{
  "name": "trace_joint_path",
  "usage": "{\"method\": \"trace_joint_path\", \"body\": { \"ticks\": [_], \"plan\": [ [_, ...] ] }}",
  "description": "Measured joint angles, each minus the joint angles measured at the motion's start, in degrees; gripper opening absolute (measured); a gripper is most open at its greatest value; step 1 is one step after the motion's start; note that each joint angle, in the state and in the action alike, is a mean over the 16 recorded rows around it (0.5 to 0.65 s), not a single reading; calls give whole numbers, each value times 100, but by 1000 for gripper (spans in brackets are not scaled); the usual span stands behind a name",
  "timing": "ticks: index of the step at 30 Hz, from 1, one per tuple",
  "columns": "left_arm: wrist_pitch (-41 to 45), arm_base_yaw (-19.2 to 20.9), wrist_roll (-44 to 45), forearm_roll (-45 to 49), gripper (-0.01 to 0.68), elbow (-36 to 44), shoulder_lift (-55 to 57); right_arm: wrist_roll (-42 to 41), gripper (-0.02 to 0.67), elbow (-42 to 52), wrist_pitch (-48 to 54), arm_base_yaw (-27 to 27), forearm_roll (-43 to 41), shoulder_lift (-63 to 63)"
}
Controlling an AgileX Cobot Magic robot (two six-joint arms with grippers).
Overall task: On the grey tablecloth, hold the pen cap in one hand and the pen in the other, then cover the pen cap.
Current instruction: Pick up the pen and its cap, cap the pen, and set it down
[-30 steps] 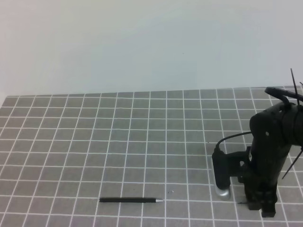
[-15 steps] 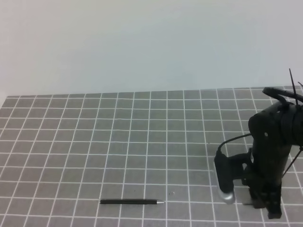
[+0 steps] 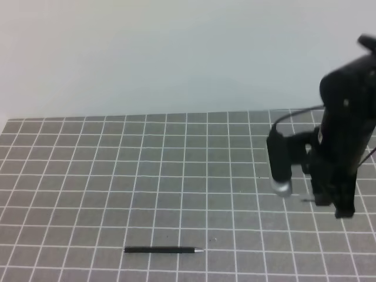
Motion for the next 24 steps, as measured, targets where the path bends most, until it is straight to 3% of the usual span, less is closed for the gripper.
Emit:
{"method": "trace_joint_path", "body": {
  "ticks": [9, 15, 24],
  "plan": [
    [2146, -222, 1695, -1029, -3, -1560, 1371, 287, 93, -571, 626, 0, 618, -219],
    [3367, -427, 2956, -1745, -3, -2191, 2601, 449, 92, -615, 719, 0, 930, -249],
    [4037, -816, 4082, -2046, -3, -2502, 4441, 454, 92, -621, 719, 0, 1275, -261]
  ]
}}
